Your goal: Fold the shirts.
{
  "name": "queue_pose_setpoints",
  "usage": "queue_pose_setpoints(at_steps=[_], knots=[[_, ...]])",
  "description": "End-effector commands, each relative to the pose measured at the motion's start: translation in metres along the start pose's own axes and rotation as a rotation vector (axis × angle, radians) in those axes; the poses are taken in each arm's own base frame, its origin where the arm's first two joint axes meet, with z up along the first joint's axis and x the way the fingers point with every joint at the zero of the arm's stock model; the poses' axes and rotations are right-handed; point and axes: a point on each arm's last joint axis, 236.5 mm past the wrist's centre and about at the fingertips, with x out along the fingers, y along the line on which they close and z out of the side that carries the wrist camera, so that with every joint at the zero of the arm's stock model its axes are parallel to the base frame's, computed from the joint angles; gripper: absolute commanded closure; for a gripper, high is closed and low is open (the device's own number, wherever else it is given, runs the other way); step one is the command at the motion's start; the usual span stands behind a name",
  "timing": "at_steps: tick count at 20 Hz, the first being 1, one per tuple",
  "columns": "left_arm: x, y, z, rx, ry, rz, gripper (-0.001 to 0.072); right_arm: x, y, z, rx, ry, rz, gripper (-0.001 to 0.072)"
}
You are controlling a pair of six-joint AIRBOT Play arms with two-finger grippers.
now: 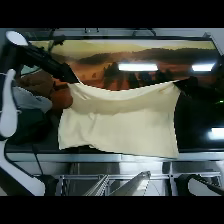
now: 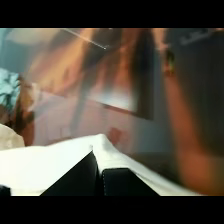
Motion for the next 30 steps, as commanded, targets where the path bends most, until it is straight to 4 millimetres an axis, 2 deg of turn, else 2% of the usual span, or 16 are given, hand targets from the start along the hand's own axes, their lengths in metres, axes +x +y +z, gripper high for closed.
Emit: queue_pose_setpoints(at_steps=[1, 2, 3, 4, 5, 6, 8, 10, 11, 12, 15, 17, 20, 22, 26, 30], knots=[[0.049, 0.079, 0.018, -0.131, -0.019, 0.034, 0.0698, 0.035, -0.062, -0.004, 0.078, 0.029, -0.052, 0.0686], [0.050, 0.089, 0.022, -0.160, -0.058, 0.025, 0.0685, 0.038, -0.069, 0.002, 0.085, 0.024, -0.057, 0.0686], [0.050, 0.093, 0.027, -0.195, -0.100, -0.003, 0.0518, 0.041, -0.073, 0.009, 0.084, 0.019, -0.059, 0.0658], [0.046, 0.095, 0.031, -0.245, -0.143, -0.046, 0.0295, 0.041, -0.074, 0.018, 0.077, 0.009, -0.055, 0.0412], [0.038, 0.093, 0.033, -0.263, -0.168, -0.088, 0.0070, 0.038, -0.072, 0.028, 0.057, -0.001, -0.051, 0.0251], [0.024, 0.089, 0.030, -0.283, -0.171, -0.133, -0.0011, 0.030, -0.067, 0.035, 0.029, 0.006, -0.039, 0.0253], [-0.005, 0.087, 0.006, -0.344, -0.113, -0.169, -0.0004, -0.004, -0.077, 0.037, 0.012, 0.073, -0.092, 0.0293], [-0.027, 0.081, -0.031, -0.426, -0.055, -0.216, -0.0004, -0.051, -0.103, 0.012, 0.034, 0.202, -0.215, 0.0300], [-0.033, 0.076, -0.047, -0.461, -0.043, -0.236, -0.0004, -0.076, -0.115, -0.011, 0.063, 0.291, -0.279, 0.0310], [-0.036, 0.070, -0.065, -0.476, -0.047, -0.254, -0.0003, -0.098, -0.126, -0.035, 0.097, 0.354, -0.340, 0.0373], [-0.032, 0.062, -0.116, -0.517, -0.119, -0.249, -0.0003, -0.137, -0.146, -0.098, 0.243, 0.377, -0.453, 0.0362], [-0.024, 0.079, -0.165, -0.601, -0.115, -0.159, -0.0004, -0.153, -0.152, -0.151, 0.298, 0.483, -0.495, 0.0198], [-0.016, 0.090, -0.224, -0.719, -0.069, -0.111, -0.0004, -0.149, -0.149, -0.195, 0.335, 0.571, -0.458, 0.0202], [-0.015, 0.096, -0.234, -0.769, -0.120, -0.103, -0.0004, -0.145, -0.147, -0.218, 0.335, 0.626, -0.431, 0.0206], [-0.012, 0.090, -0.246, -0.786, -0.122, -0.100, -0.0004, -0.130, -0.140, -0.248, 0.332, 0.752, -0.386, 0.0209], [-0.006, 0.086, -0.262, -0.815, -0.060, -0.095, -0.0003, -0.100, -0.116, -0.275, 0.326, 0.878, -0.265, 0.0236]])
